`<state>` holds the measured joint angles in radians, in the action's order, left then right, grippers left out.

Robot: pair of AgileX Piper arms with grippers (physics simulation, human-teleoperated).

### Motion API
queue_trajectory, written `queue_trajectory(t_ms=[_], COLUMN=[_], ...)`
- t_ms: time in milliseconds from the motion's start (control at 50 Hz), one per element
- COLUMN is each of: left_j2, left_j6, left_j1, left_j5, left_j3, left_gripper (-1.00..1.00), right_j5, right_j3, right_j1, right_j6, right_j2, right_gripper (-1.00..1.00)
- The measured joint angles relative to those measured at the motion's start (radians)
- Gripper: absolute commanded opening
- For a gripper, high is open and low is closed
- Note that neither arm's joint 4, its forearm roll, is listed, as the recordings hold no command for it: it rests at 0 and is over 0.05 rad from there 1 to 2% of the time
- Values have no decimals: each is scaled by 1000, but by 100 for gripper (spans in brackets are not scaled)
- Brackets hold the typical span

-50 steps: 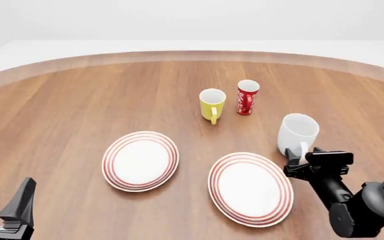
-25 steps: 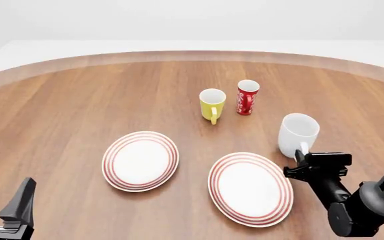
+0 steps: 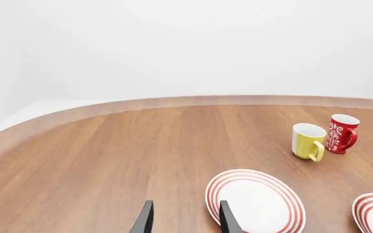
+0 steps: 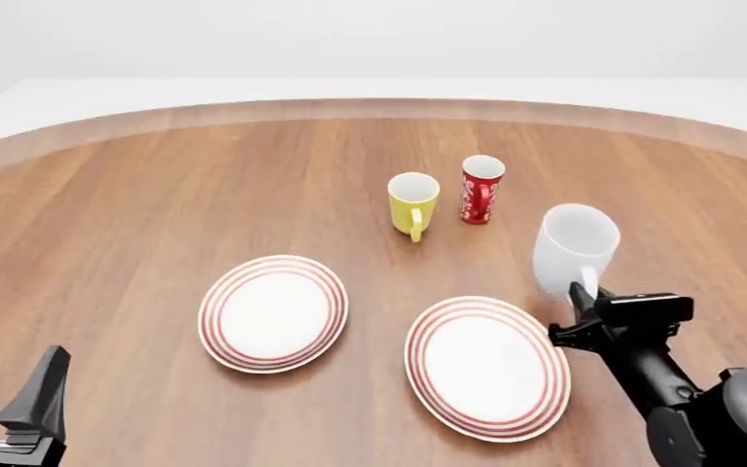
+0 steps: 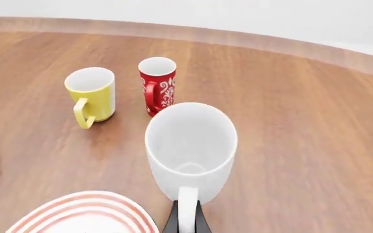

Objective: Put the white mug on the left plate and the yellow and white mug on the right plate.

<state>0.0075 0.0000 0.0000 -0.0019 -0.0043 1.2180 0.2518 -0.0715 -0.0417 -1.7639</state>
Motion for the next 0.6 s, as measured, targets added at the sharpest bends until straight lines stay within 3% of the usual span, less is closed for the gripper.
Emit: queue_trajectory(t_ms=[600], left_j2=[0], left_j6=[0], left_j1=[0], left_j5=[0], left_j3=[0], left_gripper=[100], right_j5=[-69], right_j3=[-51], right_j1=[-157], right_j6=[-18], right_j2=[207], right_gripper=[-100])
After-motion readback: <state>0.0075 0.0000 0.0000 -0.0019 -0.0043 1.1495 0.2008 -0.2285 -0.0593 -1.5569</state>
